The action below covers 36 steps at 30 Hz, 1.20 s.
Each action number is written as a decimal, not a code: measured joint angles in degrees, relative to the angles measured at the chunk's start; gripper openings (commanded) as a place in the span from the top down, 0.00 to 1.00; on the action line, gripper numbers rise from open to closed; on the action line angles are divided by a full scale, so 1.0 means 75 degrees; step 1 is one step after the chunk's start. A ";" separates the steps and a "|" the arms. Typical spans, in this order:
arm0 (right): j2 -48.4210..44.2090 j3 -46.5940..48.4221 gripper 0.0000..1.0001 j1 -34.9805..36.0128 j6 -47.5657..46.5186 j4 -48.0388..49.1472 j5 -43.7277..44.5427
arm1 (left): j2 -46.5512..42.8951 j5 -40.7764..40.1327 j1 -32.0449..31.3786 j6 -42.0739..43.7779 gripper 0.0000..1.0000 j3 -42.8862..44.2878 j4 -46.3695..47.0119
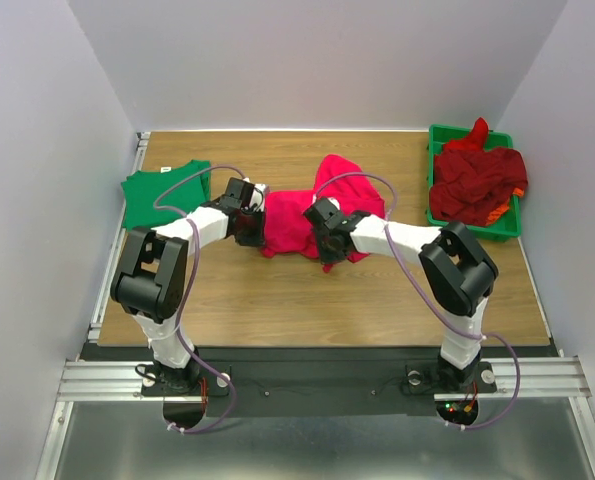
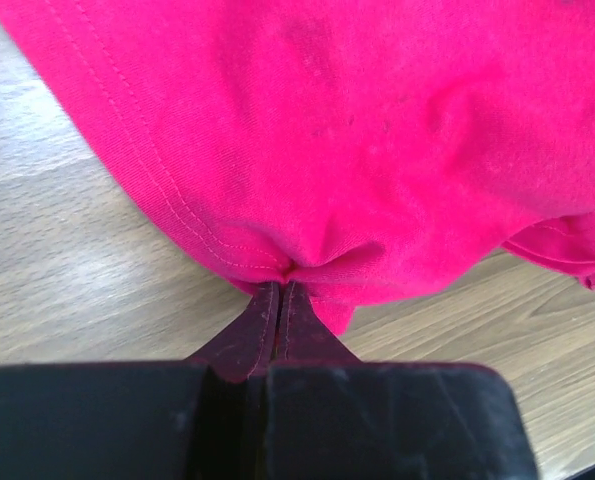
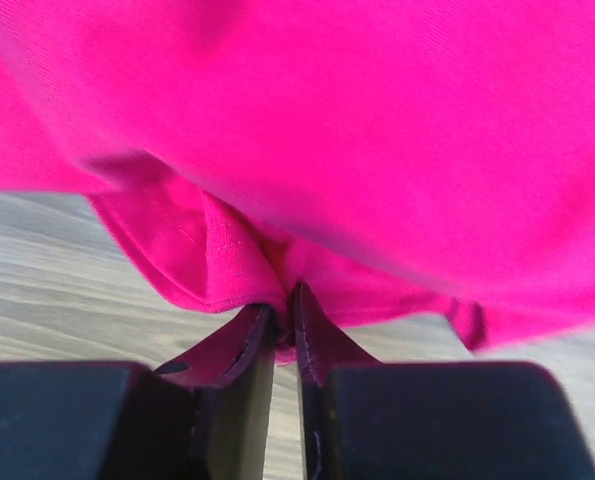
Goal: Fold and stack the t-shirts
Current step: Flatten the tshirt out
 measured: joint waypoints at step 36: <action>-0.5263 -0.1297 0.82 -0.1282 -0.0708 -0.1929 0.4756 | 0.0595 0.0157 0.1824 0.0061 0.11 0.4115 -0.2620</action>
